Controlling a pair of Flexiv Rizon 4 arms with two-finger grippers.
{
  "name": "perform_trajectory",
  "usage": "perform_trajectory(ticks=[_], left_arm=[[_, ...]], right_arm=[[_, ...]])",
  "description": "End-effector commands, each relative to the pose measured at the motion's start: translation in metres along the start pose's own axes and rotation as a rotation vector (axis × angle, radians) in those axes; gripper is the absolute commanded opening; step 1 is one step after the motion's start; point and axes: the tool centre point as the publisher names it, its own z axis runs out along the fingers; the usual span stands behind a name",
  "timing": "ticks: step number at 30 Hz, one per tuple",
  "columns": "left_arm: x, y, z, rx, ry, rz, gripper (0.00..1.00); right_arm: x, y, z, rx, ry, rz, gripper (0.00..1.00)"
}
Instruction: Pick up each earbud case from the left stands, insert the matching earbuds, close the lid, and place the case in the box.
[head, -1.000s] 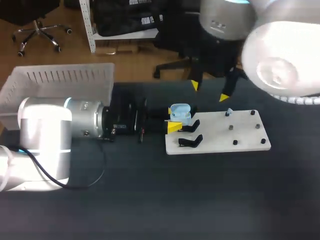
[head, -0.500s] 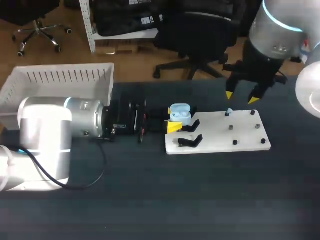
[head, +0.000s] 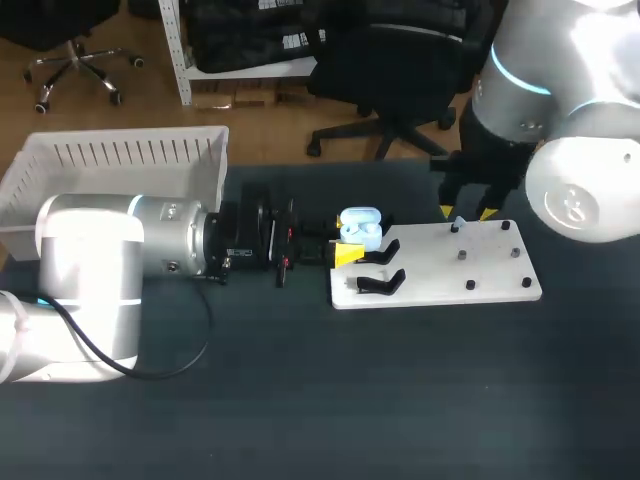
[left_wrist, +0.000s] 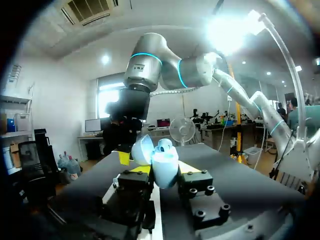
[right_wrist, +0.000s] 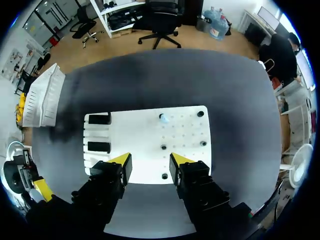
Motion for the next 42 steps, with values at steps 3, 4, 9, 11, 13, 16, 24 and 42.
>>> perform_trajectory(ticks=[3, 4, 9, 11, 13, 16, 24, 42], left_arm=[[0.001, -0.002, 0.000, -0.007, -0.003, 0.004, 0.00], [0.001, -0.002, 0.000, -0.007, -0.003, 0.004, 0.00], [0.001, -0.002, 0.000, -0.007, -0.003, 0.004, 0.00], [0.001, -0.002, 0.000, -0.007, -0.003, 0.004, 0.00], [0.001, -0.002, 0.000, -0.007, -0.003, 0.004, 0.00], [0.001, -0.002, 0.000, -0.007, -0.003, 0.004, 0.00], [0.001, -0.002, 0.000, -0.007, -0.003, 0.004, 0.00], [0.001, -0.002, 0.000, -0.007, -0.003, 0.004, 0.00]], right_arm=[[-0.004, -0.003, 0.022, -0.019, 0.014, -0.016, 0.45], [-0.005, -0.004, 0.025, -0.022, 0.015, -0.019, 0.45], [-0.010, -0.010, 0.037, -0.021, 0.022, -0.024, 0.44], [-0.012, -0.012, 0.039, -0.021, 0.025, -0.023, 0.44], [-0.014, -0.012, 0.042, -0.022, 0.028, -0.023, 0.44], [-0.018, -0.013, 0.046, -0.019, 0.031, -0.024, 0.45], [-0.031, -0.021, 0.060, 0.011, 0.038, -0.005, 0.44], [-0.038, -0.022, 0.071, 0.006, 0.059, 0.027, 0.30]])
